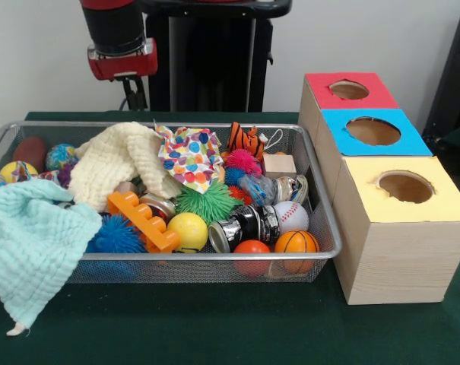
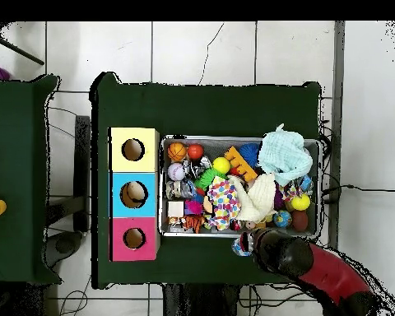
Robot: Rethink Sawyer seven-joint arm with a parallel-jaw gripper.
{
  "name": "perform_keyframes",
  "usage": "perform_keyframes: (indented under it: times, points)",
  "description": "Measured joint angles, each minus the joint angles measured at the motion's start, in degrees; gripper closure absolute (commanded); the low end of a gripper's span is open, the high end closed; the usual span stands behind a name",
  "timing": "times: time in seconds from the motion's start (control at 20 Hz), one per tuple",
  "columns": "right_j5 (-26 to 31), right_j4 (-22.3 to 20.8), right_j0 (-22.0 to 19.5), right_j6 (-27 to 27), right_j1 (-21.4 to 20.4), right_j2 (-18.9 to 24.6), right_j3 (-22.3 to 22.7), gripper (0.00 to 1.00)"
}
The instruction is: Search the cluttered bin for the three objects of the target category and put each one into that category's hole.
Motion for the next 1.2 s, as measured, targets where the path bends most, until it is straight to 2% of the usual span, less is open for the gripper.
perform_keyframes:
  times: [0.7, 0.9, 0.95, 1.2]
  points:
    - [0.00, -2.02, -0.12, 0.00, 5.18, 0.15, -2.18, 1.00]
    - [0.70, -2.10, -0.76, 0.00, 5.49, 0.75, -2.48, 1.00]
    - [1.22, -2.05, -1.33, 0.01, 5.54, 1.46, -2.35, 0.00]
    - [3.44, -2.13, -1.51, 0.01, 5.48, 3.22, -2.06, 0.00]
